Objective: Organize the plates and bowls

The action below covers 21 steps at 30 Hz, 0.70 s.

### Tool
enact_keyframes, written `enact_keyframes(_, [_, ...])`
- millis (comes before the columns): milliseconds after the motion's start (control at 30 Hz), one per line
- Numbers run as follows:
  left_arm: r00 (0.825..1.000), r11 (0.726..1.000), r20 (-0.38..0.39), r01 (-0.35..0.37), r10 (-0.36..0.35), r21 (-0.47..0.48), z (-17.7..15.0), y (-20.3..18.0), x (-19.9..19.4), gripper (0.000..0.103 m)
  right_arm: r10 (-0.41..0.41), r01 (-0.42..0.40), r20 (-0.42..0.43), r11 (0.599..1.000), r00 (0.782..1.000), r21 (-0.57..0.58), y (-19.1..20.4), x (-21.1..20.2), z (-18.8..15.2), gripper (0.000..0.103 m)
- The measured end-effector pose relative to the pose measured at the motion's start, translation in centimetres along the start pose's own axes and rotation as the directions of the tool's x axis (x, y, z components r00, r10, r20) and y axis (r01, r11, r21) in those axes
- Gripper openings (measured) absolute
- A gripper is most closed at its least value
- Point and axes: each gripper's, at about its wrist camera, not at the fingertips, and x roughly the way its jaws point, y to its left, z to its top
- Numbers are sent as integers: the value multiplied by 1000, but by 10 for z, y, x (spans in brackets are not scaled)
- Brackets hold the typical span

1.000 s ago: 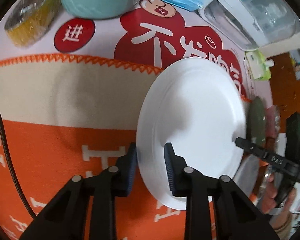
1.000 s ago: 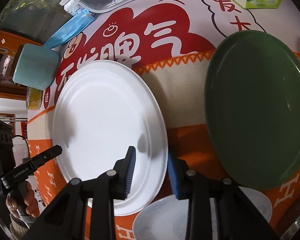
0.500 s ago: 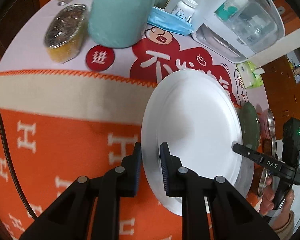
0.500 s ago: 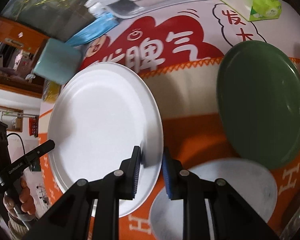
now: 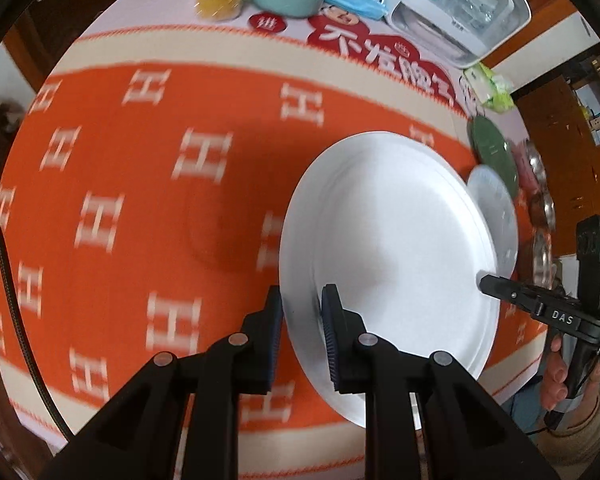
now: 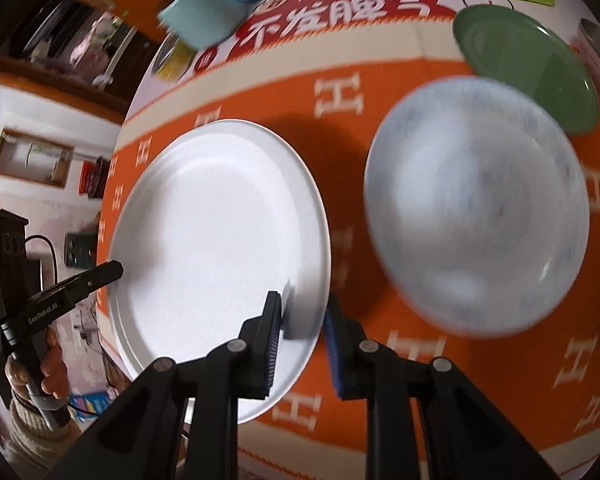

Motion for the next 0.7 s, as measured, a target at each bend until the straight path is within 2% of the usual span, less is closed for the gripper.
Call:
enact_keyframes(133, [998, 998, 19, -67, 66, 10, -48, 6, -2, 19, -34, 34, 6, 997, 999, -67, 19, 6, -38, 22])
enact_keyframes(267, [994, 994, 19, -112, 112, 14, -77, 13, 3, 21, -68, 72, 31, 988, 997, -137, 36, 12, -66, 22])
enact_keyframes(500, [992, 991, 1, -130, 130, -13, -99, 28, 18, 21, -56, 55, -9, 991, 998, -122, 36, 35, -91, 22])
enact_keyframes(700, [988, 988, 18, -152, 152, -6, -102, 33, 23, 22, -56, 56, 2, 993, 998, -102, 36, 41, -100, 22])
